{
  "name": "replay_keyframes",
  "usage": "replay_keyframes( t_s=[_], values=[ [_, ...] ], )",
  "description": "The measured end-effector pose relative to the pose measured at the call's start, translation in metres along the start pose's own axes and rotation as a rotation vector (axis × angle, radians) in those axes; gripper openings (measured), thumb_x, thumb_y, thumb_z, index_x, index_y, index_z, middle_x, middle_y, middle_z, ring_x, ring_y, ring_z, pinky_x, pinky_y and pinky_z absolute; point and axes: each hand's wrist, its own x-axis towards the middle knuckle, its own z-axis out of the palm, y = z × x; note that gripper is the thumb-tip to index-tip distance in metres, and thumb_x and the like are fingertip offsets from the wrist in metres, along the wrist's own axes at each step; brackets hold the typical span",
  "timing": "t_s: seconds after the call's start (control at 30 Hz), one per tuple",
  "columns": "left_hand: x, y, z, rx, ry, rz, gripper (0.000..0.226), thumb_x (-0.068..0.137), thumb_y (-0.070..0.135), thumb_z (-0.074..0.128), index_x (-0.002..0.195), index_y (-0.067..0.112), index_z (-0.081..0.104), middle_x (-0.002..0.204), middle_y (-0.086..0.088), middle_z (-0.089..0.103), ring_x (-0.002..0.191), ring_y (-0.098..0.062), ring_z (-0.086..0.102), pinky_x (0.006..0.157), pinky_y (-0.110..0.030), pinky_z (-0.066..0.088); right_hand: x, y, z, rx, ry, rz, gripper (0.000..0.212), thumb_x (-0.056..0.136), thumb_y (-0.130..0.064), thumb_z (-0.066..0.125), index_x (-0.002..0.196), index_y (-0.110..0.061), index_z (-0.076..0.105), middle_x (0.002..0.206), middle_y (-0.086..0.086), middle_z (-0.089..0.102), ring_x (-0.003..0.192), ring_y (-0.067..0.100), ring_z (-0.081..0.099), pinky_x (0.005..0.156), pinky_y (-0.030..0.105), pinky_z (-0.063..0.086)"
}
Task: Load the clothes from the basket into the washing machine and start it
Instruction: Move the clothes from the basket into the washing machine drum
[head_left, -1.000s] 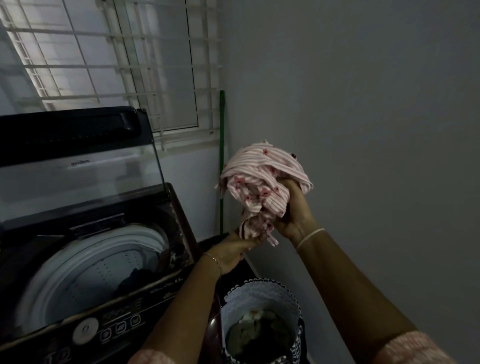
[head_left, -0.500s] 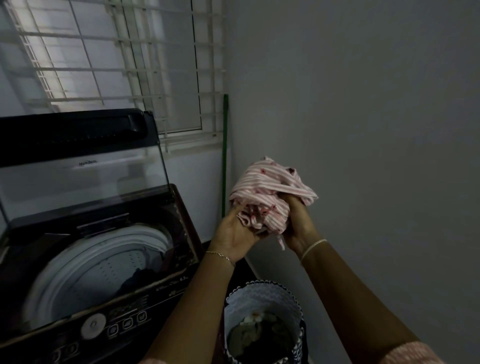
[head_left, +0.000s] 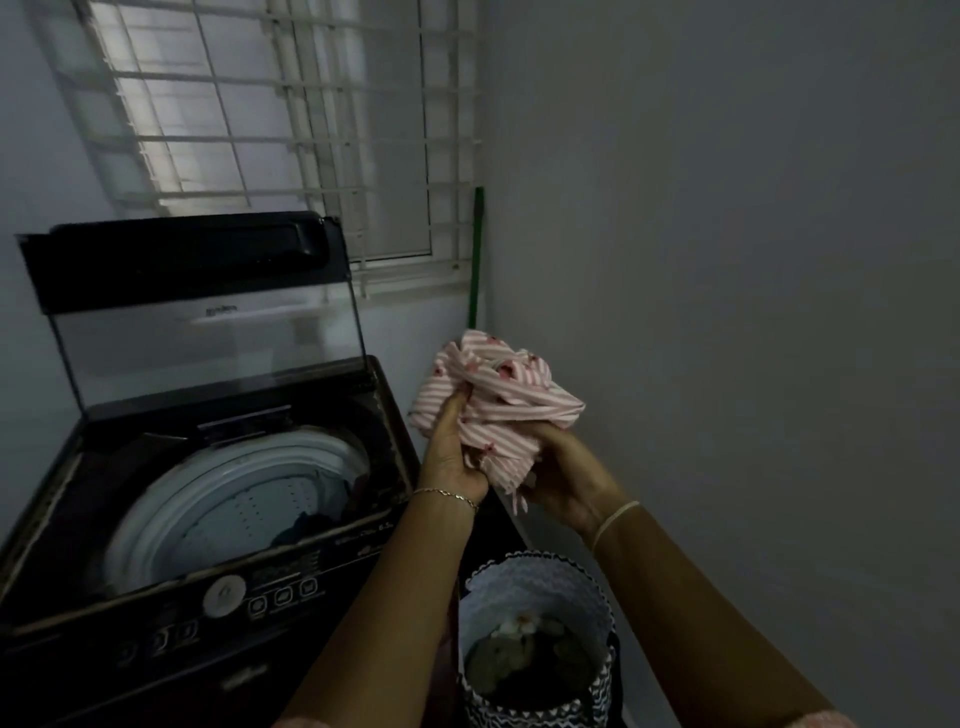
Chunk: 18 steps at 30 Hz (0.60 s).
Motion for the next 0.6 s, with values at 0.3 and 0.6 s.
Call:
replay_keyframes(
  t_s=[0.3,0.6],
  values=[
    [-0.031,0.043,-0.038,-0.008,0.065,0.113,0.051,0.089,0.045,0.055,0.129,0.014,0.058,0.132,-0.015,0.058,0.123,-0.032,0.053,0.112,-0.048,0.034,0.009,0.065,0.035,0.373,-0.057,0.151,0.094,0.067,-0.073,0.058,0.139,-0.013,0.047,0.136,0.018,0.054,0.129,0.036,0.048,0.115,0.049,0.028],
    [-0.052,0.121,-0.083,0.079,0.171,0.171,0.042,0.089,0.044,0.056,0.119,0.016,0.064,0.112,-0.011,0.069,0.102,-0.029,0.063,0.087,-0.039,0.05,0.069,0.091,0.111,0.457,-0.082,0.188,0.079,0.082,-0.07,0.042,0.134,-0.011,0.054,0.129,0.02,0.06,0.121,0.037,0.055,0.106,0.053,0.039]
  ],
)
